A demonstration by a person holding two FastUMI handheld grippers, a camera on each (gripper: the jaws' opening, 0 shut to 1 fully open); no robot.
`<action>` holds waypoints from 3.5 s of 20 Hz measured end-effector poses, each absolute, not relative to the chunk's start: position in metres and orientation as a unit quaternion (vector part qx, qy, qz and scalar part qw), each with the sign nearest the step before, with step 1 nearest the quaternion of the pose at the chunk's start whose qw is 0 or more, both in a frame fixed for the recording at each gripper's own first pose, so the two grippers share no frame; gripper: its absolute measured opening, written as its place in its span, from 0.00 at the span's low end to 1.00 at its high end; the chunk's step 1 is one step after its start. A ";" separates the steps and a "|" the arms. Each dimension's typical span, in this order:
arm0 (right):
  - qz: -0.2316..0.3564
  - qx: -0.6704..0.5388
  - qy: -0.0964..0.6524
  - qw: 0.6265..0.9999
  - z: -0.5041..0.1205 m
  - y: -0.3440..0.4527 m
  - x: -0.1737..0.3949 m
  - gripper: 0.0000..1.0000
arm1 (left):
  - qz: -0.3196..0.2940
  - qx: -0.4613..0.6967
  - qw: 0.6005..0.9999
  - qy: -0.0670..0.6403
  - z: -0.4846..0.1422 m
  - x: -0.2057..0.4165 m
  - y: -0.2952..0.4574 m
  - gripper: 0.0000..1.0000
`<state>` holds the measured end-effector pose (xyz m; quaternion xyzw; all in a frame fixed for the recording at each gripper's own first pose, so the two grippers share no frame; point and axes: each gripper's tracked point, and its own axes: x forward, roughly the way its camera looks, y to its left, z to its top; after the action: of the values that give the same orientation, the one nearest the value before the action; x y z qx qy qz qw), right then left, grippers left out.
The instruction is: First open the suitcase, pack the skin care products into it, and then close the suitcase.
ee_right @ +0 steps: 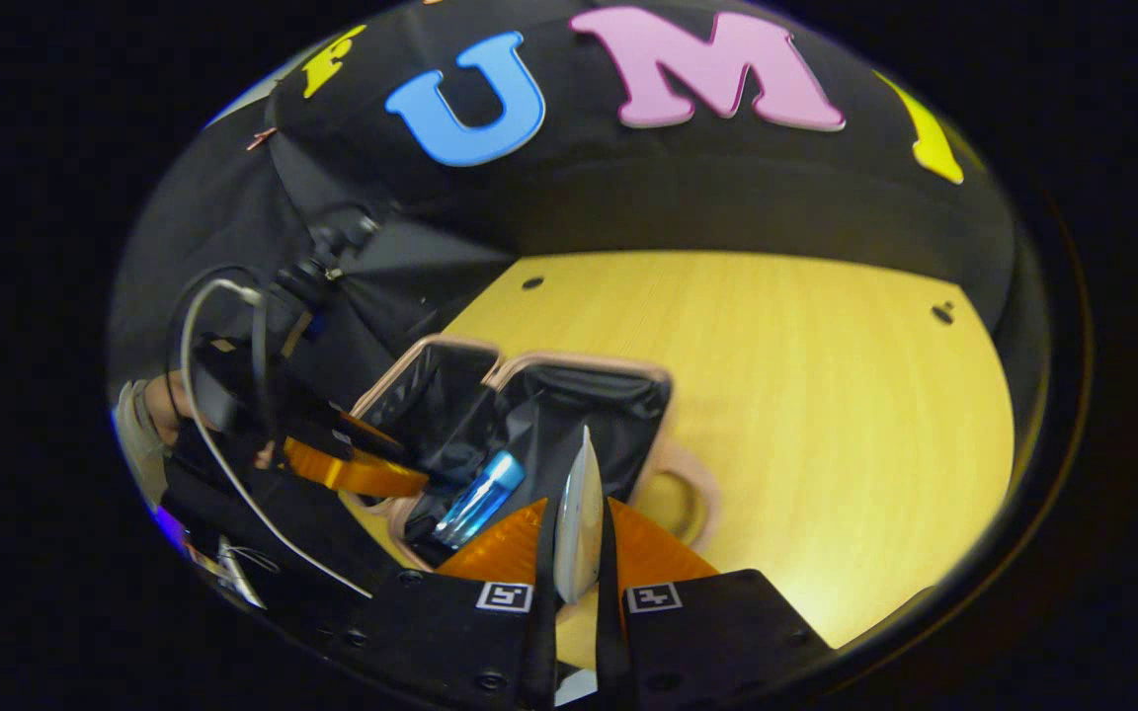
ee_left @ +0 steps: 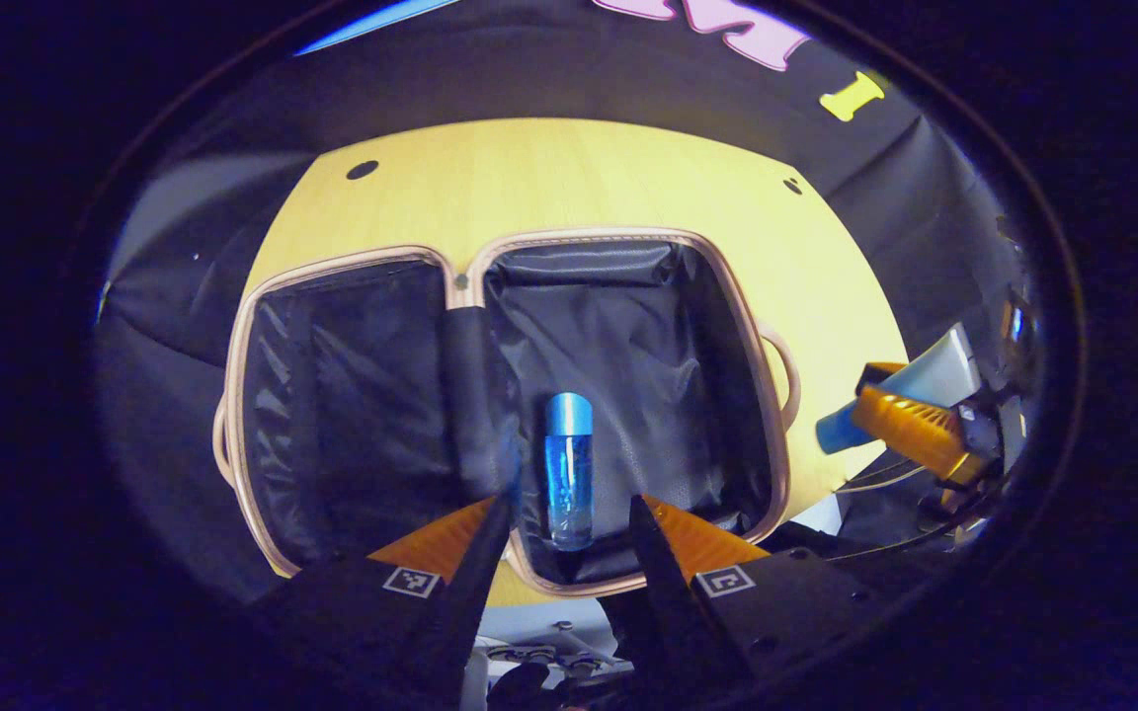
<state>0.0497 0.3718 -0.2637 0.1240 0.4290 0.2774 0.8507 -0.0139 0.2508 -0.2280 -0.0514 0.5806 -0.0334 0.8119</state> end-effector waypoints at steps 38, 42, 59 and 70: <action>0.208 0.100 0.490 0.840 -0.290 0.378 0.050 0.98 | 0.215 -0.151 0.766 0.587 -0.325 -0.009 0.594 0.18; 0.216 0.097 0.474 0.848 -0.282 0.375 0.053 0.98 | 0.203 -0.177 0.786 0.557 -0.295 -0.006 0.582 0.11; 0.270 0.071 0.364 0.889 -0.215 0.266 0.051 0.97 | -0.044 -0.175 0.919 0.350 -0.013 0.043 0.279 0.06; 0.211 0.093 0.375 0.898 -0.228 0.159 0.030 0.97 | -0.161 -0.152 0.838 0.499 -0.228 0.062 0.030 0.06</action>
<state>0.0299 0.1592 -0.2281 0.0930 0.3751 0.2112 0.8978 0.0618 0.0297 -0.2282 -0.1520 0.4992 -0.1612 0.8377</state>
